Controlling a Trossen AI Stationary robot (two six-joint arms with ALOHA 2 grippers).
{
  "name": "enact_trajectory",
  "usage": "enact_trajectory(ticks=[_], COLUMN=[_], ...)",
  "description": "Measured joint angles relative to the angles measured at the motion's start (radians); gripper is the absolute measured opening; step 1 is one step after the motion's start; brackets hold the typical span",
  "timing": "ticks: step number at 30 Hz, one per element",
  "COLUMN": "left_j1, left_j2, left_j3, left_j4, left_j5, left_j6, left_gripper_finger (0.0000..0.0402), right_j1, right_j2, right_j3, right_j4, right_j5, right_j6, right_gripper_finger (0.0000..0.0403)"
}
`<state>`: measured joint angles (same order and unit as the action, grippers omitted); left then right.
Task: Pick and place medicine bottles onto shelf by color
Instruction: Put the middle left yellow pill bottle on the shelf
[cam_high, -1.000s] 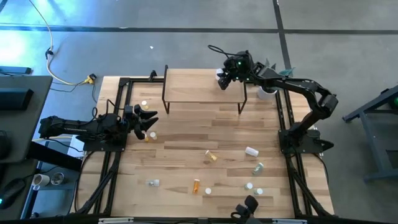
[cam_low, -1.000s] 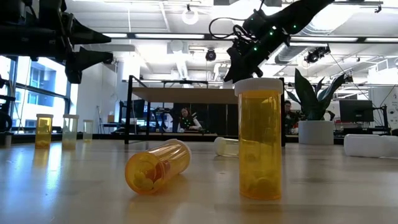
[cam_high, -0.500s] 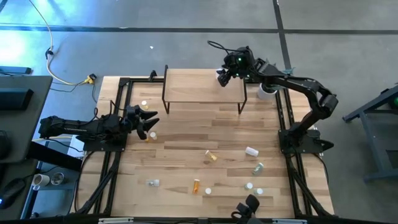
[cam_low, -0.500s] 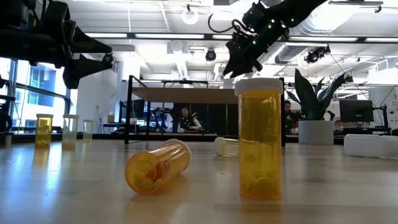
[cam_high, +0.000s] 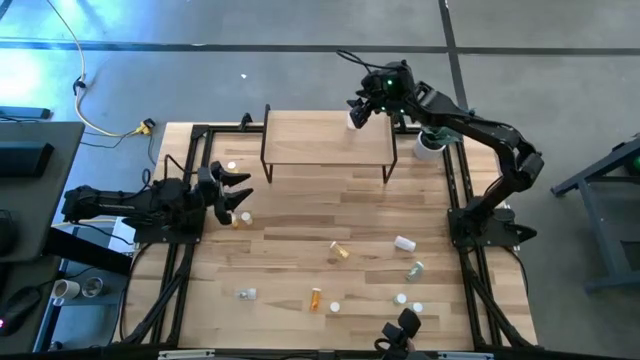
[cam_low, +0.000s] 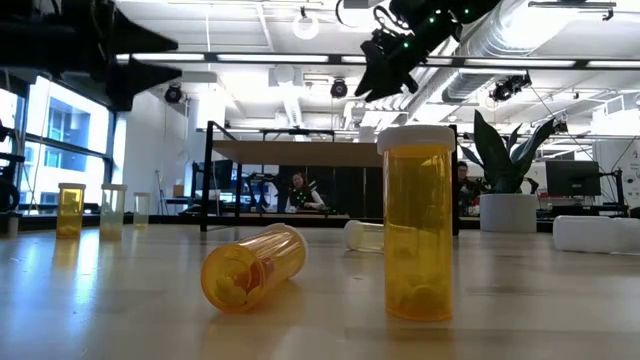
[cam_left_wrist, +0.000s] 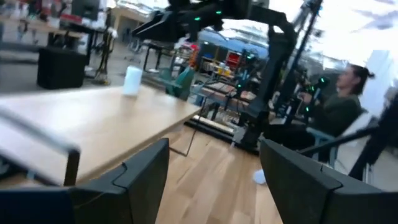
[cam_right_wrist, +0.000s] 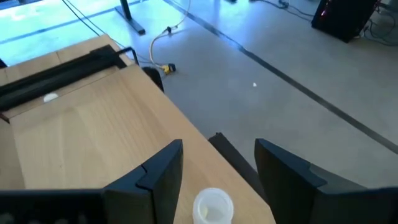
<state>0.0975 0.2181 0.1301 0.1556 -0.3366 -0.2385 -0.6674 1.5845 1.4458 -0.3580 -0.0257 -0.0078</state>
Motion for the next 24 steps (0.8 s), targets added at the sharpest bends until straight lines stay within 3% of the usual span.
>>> enact_trajectory(ticks=[5, 12, 24], left_j1=[0.0, 0.0, 0.0], left_j2=[0.04, 0.142, 0.344], left_j3=[0.129, 0.31, 0.385], left_j4=[-0.245, -0.618, -0.737], left_j5=[0.0, 0.05, 0.24], left_j6=[0.07, 0.051, 0.007], left_gripper_finger=[0.0239, 0.0239, 0.0239], right_j1=[0.0, 0.0, 0.0], right_j2=[0.0, 0.0, 0.0], right_j3=[0.019, 0.034, 0.034], right_j4=[-0.006, -0.019, -0.019], right_j5=[0.0, 0.0, 0.0], right_j6=[0.0, -0.018, -0.017], right_gripper_finger=[0.019, 0.019, 0.019])
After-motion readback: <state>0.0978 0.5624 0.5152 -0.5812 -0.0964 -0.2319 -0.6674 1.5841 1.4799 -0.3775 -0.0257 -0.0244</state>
